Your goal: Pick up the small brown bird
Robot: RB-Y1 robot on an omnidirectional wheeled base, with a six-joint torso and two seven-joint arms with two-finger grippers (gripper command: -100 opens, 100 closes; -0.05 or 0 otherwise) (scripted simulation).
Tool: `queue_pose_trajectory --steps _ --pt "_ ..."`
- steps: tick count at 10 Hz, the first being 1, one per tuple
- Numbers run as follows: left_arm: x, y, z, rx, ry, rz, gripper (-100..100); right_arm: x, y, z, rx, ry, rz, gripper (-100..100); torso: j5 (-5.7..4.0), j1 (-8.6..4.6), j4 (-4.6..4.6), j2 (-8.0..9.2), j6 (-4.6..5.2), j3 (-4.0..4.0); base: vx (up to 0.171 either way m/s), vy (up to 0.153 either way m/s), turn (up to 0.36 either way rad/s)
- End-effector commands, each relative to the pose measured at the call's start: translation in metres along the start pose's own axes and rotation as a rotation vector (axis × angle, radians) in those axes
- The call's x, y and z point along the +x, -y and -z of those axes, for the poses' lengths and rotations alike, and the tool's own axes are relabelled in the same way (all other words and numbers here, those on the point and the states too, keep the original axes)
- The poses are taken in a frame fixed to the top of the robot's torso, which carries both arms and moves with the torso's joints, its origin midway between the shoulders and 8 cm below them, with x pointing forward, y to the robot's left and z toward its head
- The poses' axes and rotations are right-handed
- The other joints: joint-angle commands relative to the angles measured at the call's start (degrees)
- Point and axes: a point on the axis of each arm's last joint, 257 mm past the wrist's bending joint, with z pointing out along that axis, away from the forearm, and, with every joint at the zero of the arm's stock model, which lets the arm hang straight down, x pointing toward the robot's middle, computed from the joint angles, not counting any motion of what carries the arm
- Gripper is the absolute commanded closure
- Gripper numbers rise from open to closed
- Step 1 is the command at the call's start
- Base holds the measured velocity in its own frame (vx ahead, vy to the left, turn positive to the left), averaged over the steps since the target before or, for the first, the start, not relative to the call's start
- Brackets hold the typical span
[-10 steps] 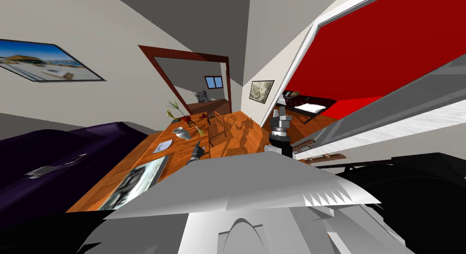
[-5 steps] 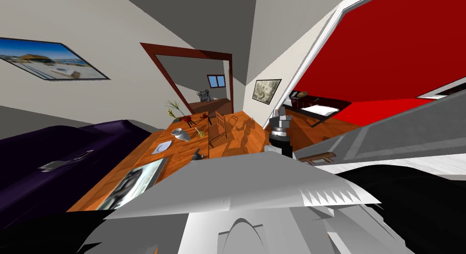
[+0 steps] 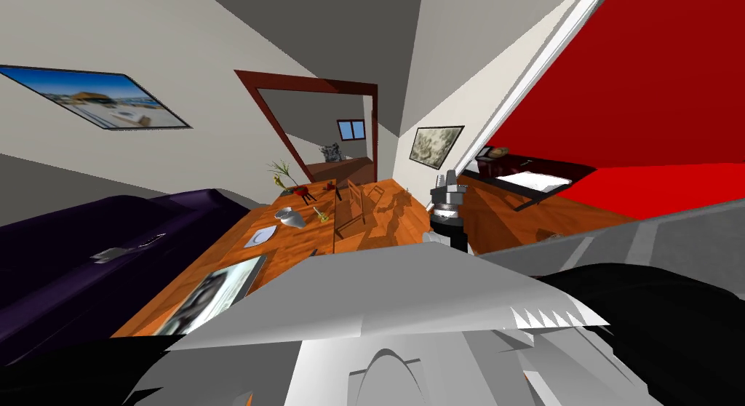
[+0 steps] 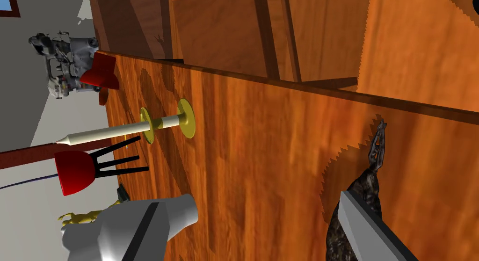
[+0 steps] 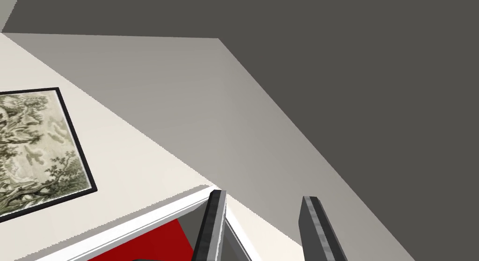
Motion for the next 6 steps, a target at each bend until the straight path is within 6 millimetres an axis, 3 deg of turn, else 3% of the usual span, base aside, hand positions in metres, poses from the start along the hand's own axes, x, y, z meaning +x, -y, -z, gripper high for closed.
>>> queue_pose_trajectory --steps 1,2,4,6 --pt "-0.004 -0.015 0.001 -0.032 0.015 0.002 -100 0.000 0.000 0.000 0.000 0.000 0.000 0 0.00 0.00 0.00 0.00 0.00 0.00 0.116 0.007 0.061" --pt "-0.014 -0.033 0.007 -0.078 0.034 -0.003 -100 0.000 0.000 0.000 0.000 0.000 0.000 0 0.01 -0.02 0.01 0.04 0.03 0.02 0.137 0.006 0.105" --pt "-0.036 -0.075 0.022 -0.180 0.081 -0.015 -100 0.000 0.000 0.000 0.000 0.000 0.000 0 0.00 -0.06 -0.05 -0.24 0.00 -0.13 0.240 -0.017 0.191" --pt "-0.039 -0.081 0.025 -0.193 0.088 -0.014 -100 0.000 0.000 0.000 0.000 0.000 0.000 0 -0.01 -0.05 -0.07 -0.28 0.04 -0.18 0.134 0.004 0.008"
